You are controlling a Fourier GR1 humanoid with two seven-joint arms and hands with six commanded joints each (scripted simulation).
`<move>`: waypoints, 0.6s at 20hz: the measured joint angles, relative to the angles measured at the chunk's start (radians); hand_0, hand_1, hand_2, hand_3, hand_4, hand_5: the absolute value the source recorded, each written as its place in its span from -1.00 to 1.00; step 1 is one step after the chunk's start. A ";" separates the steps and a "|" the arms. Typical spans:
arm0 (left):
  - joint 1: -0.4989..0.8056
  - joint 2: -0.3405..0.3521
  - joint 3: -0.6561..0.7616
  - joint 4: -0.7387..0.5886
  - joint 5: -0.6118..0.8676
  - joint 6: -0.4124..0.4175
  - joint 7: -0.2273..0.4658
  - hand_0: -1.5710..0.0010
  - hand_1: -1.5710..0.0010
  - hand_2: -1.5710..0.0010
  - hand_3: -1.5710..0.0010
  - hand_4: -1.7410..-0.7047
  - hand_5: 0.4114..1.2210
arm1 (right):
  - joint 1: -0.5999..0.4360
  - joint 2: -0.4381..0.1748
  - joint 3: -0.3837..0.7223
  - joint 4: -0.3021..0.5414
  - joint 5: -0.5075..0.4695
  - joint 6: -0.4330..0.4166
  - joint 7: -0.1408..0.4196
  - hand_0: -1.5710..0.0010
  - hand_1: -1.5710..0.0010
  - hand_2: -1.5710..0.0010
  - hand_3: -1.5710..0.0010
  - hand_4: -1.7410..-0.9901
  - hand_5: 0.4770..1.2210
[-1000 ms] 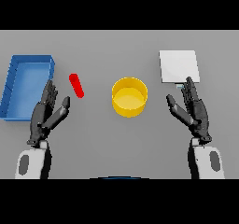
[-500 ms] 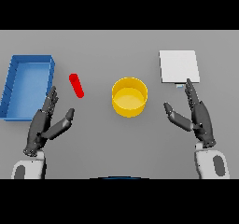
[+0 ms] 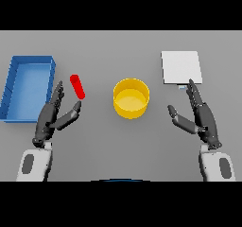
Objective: Pick up the red beaker and tilt it to pour out 1 green nut into yellow bowl. Pick up the yellow bowl and place it on the metallic measuring scale.
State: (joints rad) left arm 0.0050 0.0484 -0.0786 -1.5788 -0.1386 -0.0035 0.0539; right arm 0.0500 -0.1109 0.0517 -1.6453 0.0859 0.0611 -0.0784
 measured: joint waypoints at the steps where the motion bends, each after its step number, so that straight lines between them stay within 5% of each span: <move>1: -0.029 0.007 0.013 0.033 0.000 0.002 -0.006 1.00 1.00 1.00 1.00 0.02 -0.39 | 0.002 -0.010 -0.012 0.003 -0.014 0.008 -0.003 1.00 1.00 1.00 1.00 0.19 -0.62; 12: -0.318 -0.010 0.078 0.390 -0.038 0.064 -0.103 1.00 1.00 1.00 1.00 0.00 -0.44 | -0.014 0.001 -0.009 0.009 0.013 -0.019 0.017 1.00 1.00 1.00 1.00 0.17 -0.57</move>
State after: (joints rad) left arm -0.3128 0.0380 -0.0002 -1.1889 -0.1764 0.0607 -0.0488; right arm 0.0364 -0.1095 0.0428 -1.6362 0.0992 0.0419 -0.0618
